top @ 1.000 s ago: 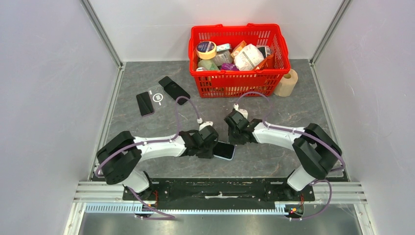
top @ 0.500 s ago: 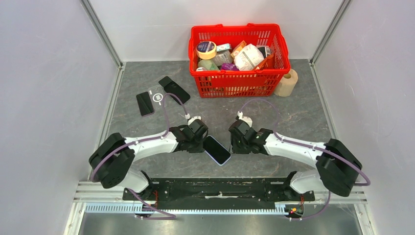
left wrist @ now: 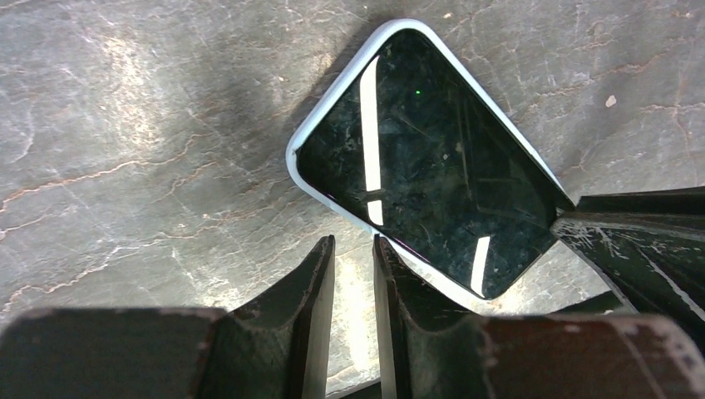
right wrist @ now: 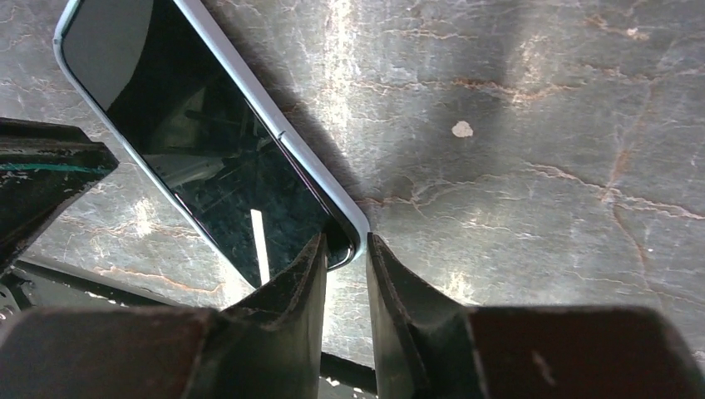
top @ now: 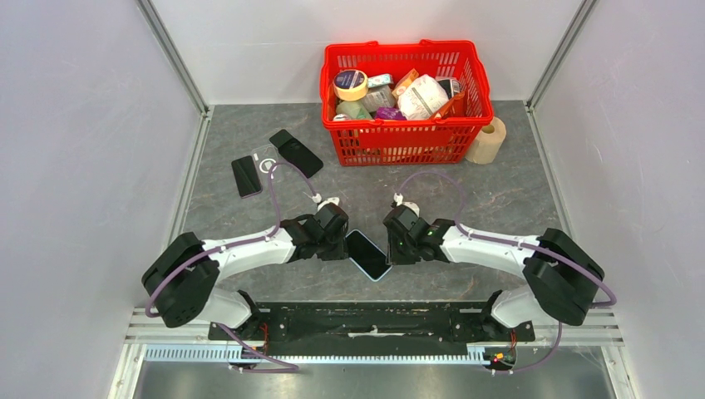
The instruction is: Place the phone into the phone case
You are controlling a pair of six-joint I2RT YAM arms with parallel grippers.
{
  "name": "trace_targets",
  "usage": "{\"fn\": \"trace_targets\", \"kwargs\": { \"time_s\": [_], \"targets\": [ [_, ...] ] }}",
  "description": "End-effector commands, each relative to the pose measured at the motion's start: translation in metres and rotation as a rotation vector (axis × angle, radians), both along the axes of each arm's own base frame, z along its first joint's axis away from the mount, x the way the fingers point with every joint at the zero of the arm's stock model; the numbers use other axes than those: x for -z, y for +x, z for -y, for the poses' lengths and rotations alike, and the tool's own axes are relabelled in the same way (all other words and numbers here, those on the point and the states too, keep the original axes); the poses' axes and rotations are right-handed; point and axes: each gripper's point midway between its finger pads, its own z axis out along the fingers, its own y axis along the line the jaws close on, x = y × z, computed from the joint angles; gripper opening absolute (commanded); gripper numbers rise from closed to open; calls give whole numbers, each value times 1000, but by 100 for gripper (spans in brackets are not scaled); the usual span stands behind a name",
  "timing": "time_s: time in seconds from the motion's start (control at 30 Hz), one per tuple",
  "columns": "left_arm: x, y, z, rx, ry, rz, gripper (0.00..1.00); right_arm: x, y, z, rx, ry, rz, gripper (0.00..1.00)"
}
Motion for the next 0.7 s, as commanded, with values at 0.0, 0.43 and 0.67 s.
{"fn": "trace_targets", "kwargs": {
  "time_s": [0.0,0.43,0.67],
  "targets": [
    [-7,4,11,-13,-68,11,30,5,-1,-5,-32,-27,-1,30],
    [-4,6,10,-10,-52,13,30,44,-25,-3,-64,-174,-66,9],
    [-4,6,9,-8,-45,15,30,65,-39,-5,-80,-245,-80,5]
  ]
}}
